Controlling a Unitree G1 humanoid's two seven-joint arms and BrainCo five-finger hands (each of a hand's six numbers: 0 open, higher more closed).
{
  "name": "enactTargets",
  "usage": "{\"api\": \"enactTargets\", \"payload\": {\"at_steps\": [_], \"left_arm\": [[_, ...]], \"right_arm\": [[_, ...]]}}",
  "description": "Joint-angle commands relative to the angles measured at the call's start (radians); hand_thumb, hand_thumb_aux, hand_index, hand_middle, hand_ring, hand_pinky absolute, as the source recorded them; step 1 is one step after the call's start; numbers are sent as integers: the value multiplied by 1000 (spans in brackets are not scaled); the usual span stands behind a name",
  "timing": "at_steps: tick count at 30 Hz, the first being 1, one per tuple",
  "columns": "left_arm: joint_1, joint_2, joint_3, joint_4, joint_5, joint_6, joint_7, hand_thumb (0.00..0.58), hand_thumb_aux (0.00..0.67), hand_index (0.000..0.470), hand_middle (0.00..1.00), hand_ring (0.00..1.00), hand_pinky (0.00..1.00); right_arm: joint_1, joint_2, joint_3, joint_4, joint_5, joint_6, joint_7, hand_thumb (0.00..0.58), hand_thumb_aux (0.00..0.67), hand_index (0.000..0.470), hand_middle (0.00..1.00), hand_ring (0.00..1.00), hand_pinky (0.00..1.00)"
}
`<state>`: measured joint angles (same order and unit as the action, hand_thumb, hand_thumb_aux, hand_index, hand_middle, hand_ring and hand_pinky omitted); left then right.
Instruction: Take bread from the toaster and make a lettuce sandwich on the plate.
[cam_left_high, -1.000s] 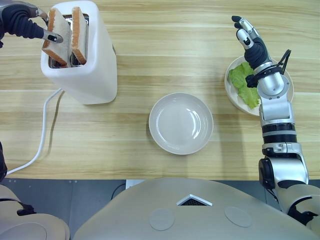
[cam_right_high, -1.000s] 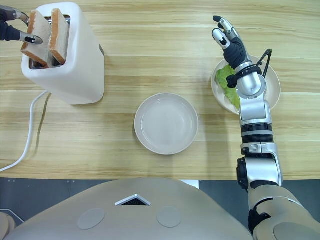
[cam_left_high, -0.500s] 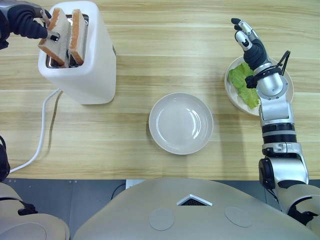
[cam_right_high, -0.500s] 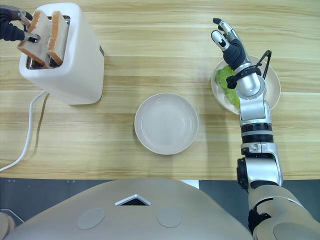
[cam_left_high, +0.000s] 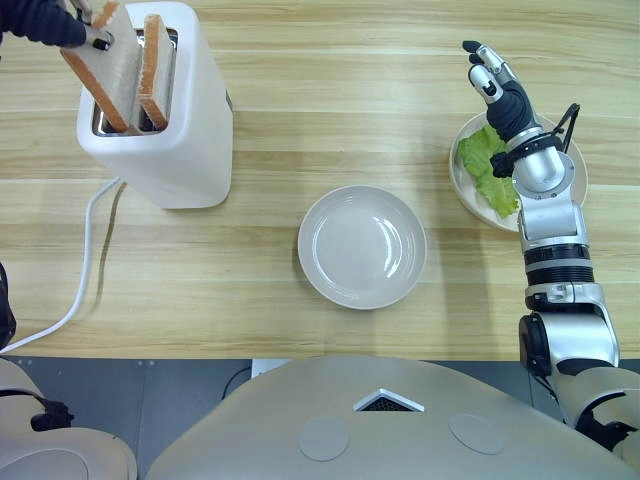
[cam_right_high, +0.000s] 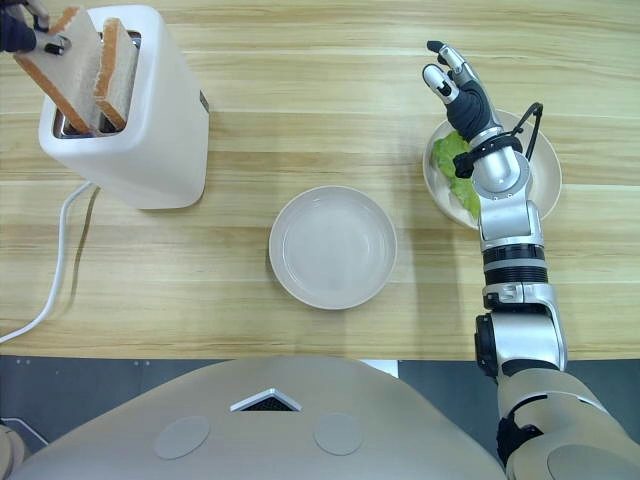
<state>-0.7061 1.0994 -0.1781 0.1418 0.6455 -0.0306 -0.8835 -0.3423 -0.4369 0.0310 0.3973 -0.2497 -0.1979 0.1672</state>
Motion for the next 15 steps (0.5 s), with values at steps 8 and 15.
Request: {"api": "enactTargets", "payload": {"at_steps": [8, 15], "left_arm": [[-64, 20, 31, 7, -7, -19, 15, 580, 670, 470, 1000, 1000, 1000], [-127, 26, 36, -8, -1, -31, 17, 580, 670, 470, 1000, 1000, 1000]], "right_arm": [[-13, -8, 11, 39, -14, -7, -12, 0, 0, 0, 0, 0, 0], [-23, -7, 12, 58, -13, -13, -21, 0, 0, 0, 0, 0, 0]]}}
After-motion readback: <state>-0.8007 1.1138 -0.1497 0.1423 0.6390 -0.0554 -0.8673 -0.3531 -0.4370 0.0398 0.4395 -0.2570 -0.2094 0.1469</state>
